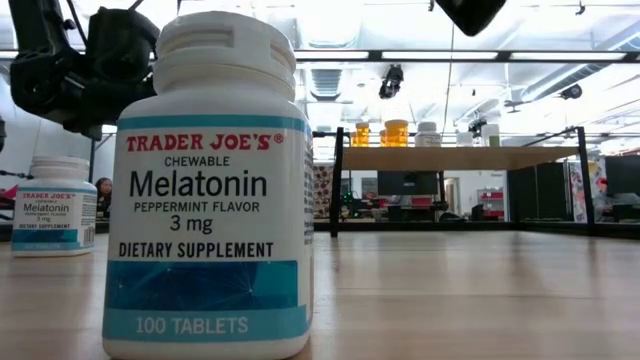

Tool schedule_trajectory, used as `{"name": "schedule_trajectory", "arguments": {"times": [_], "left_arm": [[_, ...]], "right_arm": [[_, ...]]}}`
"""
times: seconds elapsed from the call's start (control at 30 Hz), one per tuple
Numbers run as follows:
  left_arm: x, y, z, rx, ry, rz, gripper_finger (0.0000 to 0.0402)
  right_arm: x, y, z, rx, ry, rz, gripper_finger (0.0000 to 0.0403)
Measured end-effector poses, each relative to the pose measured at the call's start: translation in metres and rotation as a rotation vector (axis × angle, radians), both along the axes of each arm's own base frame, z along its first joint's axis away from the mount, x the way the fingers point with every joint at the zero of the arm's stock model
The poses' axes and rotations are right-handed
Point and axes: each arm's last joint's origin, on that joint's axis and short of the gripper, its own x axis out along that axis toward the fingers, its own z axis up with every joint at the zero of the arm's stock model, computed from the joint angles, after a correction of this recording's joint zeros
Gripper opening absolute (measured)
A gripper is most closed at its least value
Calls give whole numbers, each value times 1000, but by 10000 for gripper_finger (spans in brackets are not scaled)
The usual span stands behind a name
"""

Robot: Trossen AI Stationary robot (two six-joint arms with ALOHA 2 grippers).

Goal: Pick and place medicine bottles onto shelf by color
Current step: Put the bottom white pill bottle on the shelf aligned with the other white pill bottle

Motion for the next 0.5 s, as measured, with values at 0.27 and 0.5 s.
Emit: {"name": "schedule_trajectory", "arguments": {"times": [0.27, 0.5], "left_arm": [[0, 0, 0, 11, 6, 1, 51], [0, 0, -1, 11, 10, 0, 51]], "right_arm": [[46, 67, -25, 22, 63, 33, 210], [80, 88, -38, -22, 153, -6, 337]]}}
